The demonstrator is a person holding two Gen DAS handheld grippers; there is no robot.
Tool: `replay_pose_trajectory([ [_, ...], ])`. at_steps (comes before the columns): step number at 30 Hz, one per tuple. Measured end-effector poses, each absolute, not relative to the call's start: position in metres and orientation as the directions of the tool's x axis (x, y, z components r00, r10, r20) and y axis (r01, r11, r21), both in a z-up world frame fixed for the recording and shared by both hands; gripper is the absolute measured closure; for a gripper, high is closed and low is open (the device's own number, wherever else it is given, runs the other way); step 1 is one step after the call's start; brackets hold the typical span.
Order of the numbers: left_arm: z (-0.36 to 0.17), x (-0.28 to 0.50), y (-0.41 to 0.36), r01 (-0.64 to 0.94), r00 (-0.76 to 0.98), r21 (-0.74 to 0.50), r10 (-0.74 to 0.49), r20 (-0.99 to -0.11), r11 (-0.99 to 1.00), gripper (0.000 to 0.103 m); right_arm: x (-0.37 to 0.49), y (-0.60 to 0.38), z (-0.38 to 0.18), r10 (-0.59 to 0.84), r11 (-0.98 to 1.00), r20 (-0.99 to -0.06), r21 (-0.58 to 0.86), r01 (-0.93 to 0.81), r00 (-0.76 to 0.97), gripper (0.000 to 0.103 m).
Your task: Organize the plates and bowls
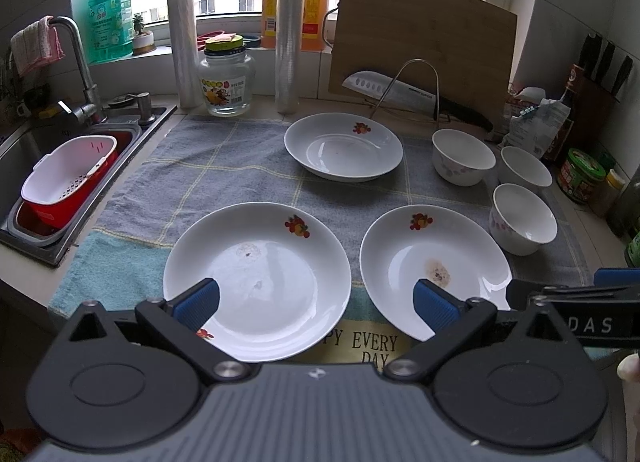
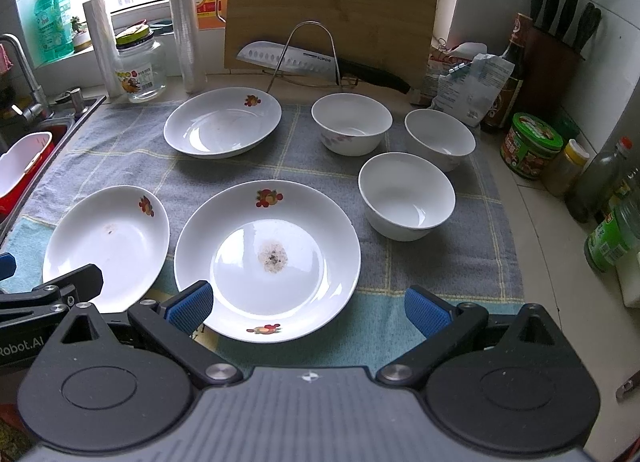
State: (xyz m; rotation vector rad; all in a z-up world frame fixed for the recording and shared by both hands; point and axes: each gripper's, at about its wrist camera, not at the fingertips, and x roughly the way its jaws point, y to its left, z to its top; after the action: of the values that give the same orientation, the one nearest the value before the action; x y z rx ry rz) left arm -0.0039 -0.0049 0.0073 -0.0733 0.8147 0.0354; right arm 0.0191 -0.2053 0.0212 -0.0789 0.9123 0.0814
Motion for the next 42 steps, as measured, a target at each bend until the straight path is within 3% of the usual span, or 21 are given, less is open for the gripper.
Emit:
replay_pose_trajectory([
  [42,0.007,-0.001,-0.020,-0.084,0.705,-0.048,0.025,-0.709,0.995,0.001,0.030,-0.222,0.021,0.095,0.984,-0.777,-0.024,-0.179,0.622,0.000],
])
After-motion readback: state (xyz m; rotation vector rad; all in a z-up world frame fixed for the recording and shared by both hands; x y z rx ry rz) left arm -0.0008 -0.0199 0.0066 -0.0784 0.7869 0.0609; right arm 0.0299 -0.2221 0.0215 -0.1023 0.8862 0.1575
